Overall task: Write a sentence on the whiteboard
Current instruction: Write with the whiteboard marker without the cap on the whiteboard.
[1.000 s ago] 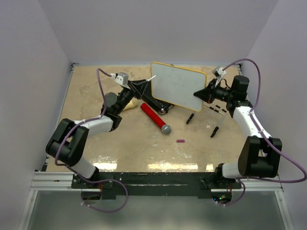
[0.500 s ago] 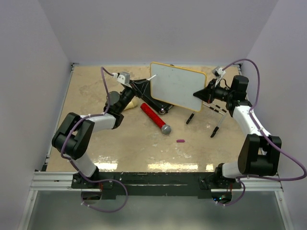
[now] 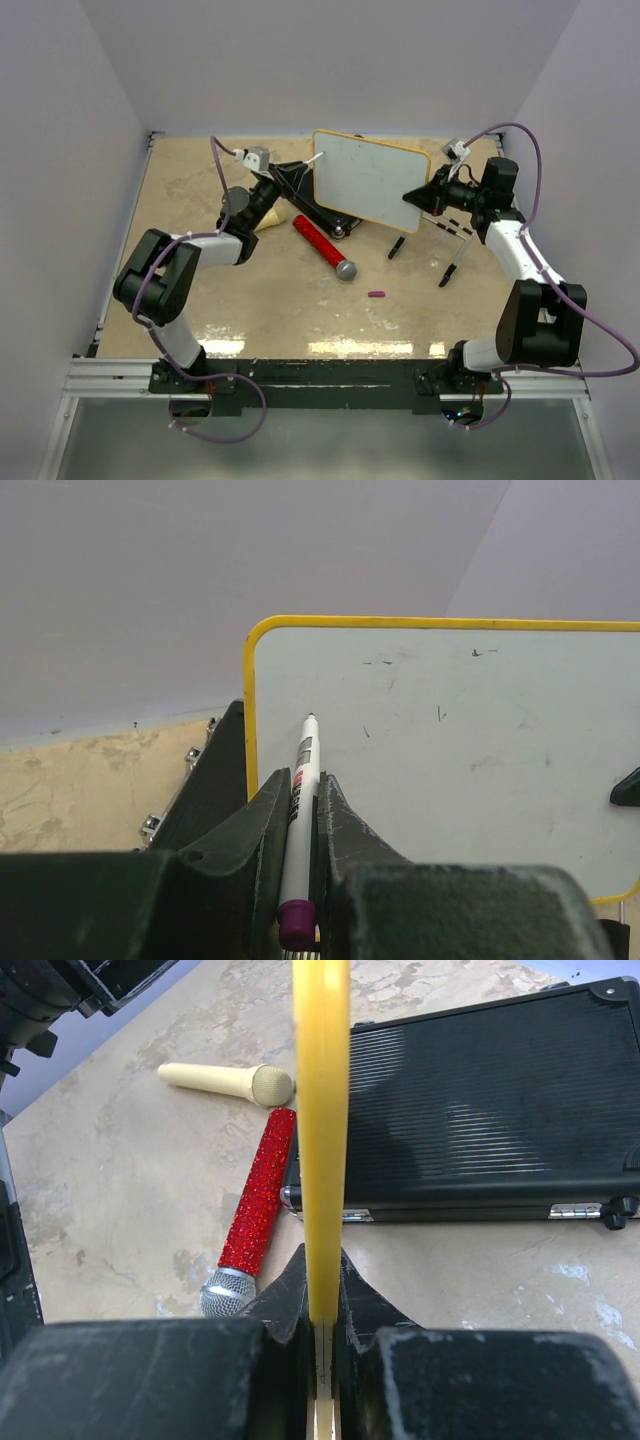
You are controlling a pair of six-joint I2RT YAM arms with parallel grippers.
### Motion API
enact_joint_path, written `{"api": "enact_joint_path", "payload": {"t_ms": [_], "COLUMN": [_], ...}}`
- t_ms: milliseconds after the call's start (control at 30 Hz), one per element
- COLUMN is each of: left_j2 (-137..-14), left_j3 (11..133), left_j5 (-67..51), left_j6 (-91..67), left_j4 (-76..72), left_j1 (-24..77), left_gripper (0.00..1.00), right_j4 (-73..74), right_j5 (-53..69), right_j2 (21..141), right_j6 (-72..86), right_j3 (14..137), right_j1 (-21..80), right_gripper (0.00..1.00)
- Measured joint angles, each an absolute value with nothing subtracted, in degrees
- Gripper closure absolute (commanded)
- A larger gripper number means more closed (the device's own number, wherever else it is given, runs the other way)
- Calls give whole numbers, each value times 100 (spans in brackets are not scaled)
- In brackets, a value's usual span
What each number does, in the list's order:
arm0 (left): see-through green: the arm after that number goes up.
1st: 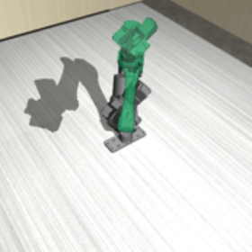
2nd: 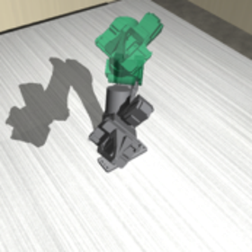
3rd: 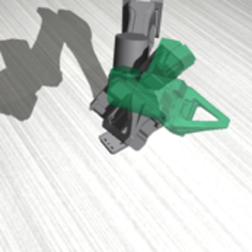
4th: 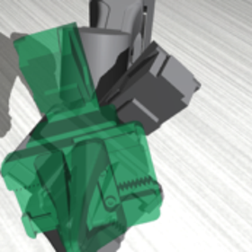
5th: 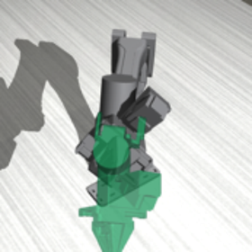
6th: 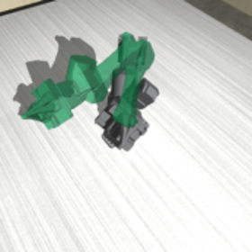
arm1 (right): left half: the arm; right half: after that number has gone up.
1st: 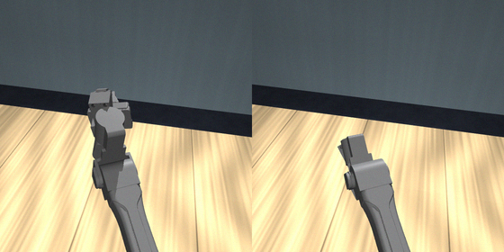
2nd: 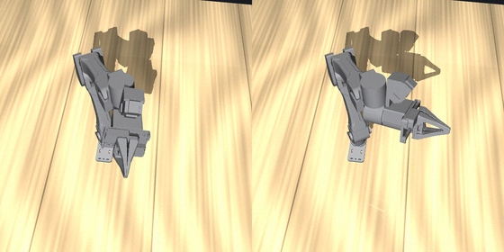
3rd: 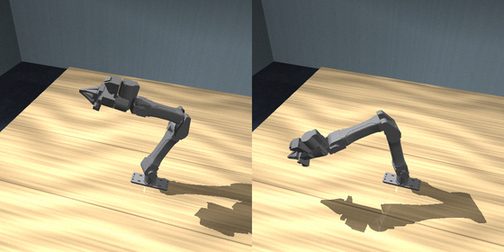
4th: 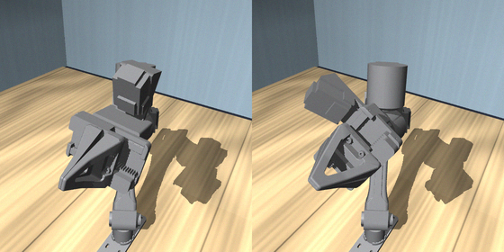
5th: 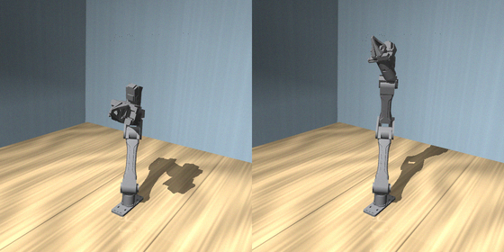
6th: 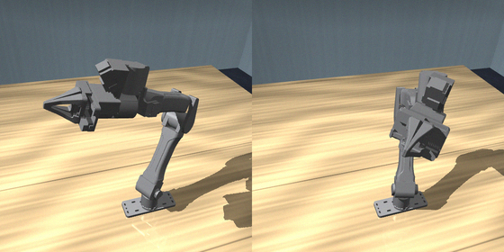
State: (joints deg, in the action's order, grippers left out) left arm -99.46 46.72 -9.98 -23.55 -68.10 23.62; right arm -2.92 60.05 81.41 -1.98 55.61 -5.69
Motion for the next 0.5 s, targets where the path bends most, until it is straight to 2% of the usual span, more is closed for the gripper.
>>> {"api": "enact_joint_path", "payload": {"t_ms": [500], "left_j2": [-9996], "left_j3": [4687], "left_j5": [-1039], "left_j6": [-2355], "left_j4": [-6792], "left_j1": [2309], "left_gripper": [100], "right_j4": [-305], "right_j5": [6055], "right_j2": [8197], "right_j6": [-196], "right_j3": [5570], "right_j1": [-576], "right_gripper": [100]}}
